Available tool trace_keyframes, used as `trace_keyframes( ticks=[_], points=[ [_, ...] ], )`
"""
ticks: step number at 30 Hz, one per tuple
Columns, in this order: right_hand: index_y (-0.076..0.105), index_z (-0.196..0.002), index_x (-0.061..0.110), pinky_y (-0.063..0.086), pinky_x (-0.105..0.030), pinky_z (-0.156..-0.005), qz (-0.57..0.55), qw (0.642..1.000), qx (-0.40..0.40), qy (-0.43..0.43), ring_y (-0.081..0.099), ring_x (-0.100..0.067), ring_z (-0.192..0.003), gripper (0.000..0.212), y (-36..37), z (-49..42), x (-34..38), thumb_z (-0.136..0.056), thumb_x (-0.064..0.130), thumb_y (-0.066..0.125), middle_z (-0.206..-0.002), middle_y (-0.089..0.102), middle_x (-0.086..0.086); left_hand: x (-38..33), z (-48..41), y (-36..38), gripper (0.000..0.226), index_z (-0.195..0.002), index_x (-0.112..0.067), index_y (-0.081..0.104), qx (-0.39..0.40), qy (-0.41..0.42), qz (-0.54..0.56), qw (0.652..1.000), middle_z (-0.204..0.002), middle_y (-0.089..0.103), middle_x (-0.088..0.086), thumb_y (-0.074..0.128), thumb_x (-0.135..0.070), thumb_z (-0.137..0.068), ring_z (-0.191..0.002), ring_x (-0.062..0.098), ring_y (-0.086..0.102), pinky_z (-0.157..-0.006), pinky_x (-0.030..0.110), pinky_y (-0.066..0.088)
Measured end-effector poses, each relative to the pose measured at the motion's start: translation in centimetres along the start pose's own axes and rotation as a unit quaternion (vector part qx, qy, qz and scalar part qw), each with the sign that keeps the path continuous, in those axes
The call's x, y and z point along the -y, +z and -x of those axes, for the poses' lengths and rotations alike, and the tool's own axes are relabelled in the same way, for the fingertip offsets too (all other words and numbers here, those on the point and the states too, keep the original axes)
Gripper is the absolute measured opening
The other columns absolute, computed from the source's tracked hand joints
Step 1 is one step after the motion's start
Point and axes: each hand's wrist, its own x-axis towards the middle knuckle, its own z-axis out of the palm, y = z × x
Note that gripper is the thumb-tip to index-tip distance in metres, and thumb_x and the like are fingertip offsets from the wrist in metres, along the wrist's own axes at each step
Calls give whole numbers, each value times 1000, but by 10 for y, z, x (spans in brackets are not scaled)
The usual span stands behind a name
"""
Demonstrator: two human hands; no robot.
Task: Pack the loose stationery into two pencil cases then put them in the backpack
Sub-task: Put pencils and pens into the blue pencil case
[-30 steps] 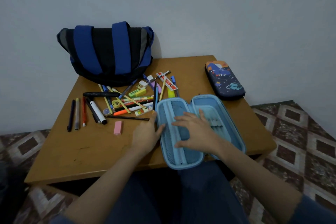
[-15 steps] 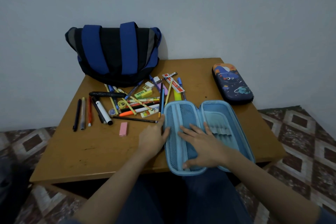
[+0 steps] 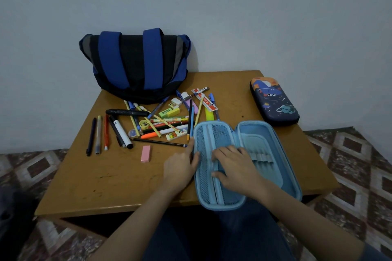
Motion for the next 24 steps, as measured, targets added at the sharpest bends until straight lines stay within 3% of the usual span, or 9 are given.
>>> trace_keyframes(
  ticks=[6,10,12,14,18,21,24],
  points=[
    [50,-115,22,26,-33,-97,-5,1000,-25,4,43,-13,-118,32,2,-5,-2,-91,43,50,-122,53,10,2,-1,1,54,-149,-26,14,1,-2,4,1000,-75,53,-2,27,-42,-100,-66,13,54,-55,26,45],
    [52,-112,21,26,-34,-95,3,999,-42,7,46,-14,-115,31,5,-6,-3,-91,43,50,-118,56,9,1,-1,2,53,-149,-26,14,3,-4,6,1000,-75,54,-2,27,-42,-100,-66,13,54,-57,27,46],
    [58,-99,18,35,-39,-88,23,998,-54,5,56,-18,-101,27,6,-8,-1,-85,40,62,-102,63,5,0,-1,2,53,-149,-25,15,2,-6,4,1000,-74,53,-2,28,-41,-100,-65,13,52,-56,28,44],
    [61,-78,18,46,-39,-72,45,996,-72,3,64,-17,-75,29,6,-10,1,-67,39,79,-76,66,5,0,-1,1,53,-149,-24,16,2,-4,9,1000,-74,53,-2,28,-40,-100,-65,13,53,-58,28,46],
    [62,-85,16,42,-39,-80,36,997,-64,-6,62,-18,-82,25,4,-11,1,-77,36,72,-84,66,3,-1,-2,-1,53,-149,-24,17,10,-4,23,1000,-77,57,0,30,-39,-100,-70,16,60,-62,30,51],
    [58,-62,23,48,-32,-58,57,996,-73,5,59,-11,-55,33,5,-11,2,-53,34,88,-58,60,8,0,-2,-3,53,-149,-24,17,17,-4,32,999,-81,63,3,31,-39,-100,-73,18,63,-63,32,53],
    [57,-58,23,48,-30,-53,60,992,-104,25,57,-10,-50,35,6,-18,2,-48,29,89,-54,59,9,0,-3,-4,54,-149,-23,17,25,-5,34,999,-84,64,4,31,-39,-100,-74,18,63,-64,33,54]
  ],
)
